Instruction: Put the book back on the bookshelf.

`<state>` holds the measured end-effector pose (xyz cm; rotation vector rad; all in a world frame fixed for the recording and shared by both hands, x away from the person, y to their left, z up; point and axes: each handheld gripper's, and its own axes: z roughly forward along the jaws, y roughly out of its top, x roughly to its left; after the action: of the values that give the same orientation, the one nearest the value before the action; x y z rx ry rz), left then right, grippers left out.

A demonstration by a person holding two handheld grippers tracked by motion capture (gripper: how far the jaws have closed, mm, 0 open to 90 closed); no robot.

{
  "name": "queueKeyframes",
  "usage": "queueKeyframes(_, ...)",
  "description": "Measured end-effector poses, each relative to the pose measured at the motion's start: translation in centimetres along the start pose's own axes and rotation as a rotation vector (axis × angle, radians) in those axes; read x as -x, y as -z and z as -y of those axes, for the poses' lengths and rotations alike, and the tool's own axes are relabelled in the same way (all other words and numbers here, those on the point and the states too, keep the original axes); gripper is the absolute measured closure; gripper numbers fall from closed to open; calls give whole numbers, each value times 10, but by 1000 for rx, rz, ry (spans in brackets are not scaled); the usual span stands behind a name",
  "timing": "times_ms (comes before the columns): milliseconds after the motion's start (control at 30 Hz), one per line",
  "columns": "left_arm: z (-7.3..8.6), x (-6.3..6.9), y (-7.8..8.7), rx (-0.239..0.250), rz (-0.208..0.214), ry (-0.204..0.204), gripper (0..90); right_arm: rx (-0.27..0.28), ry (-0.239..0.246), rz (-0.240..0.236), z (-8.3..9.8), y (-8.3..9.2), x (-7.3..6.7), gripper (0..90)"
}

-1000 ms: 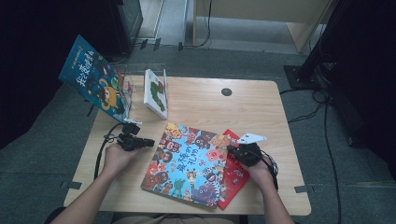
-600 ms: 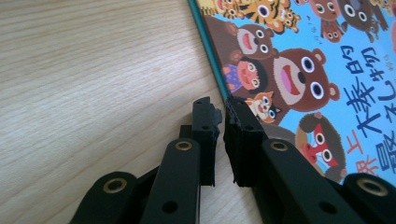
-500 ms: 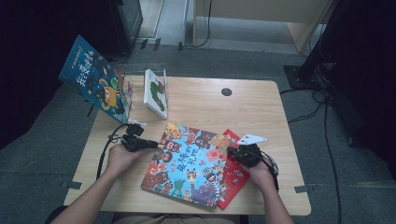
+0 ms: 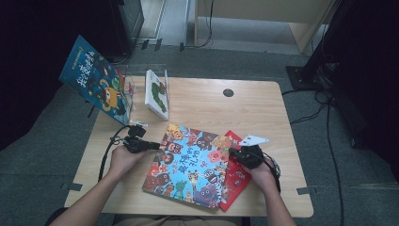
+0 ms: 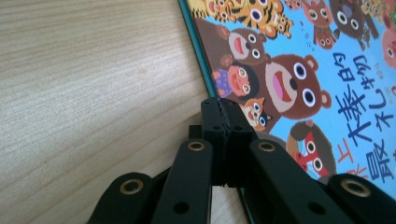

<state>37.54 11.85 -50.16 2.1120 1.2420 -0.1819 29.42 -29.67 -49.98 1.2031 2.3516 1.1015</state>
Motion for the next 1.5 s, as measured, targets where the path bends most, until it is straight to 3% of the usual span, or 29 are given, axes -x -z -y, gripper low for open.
queueKeyframes(367, -7, 4, -2, 34, 12, 13, 900, -1, -23, 25, 2, -1, 5, 900)
queueKeyframes(1267, -23, 12, -16, 52, -13, -5, 900, 18, -71, 77, 4, 1, 17, 900)
queueKeyframes(1500, -27, 13, -21, 68, -6, 7, 900, 19, -87, 107, 3, 1, 19, 900)
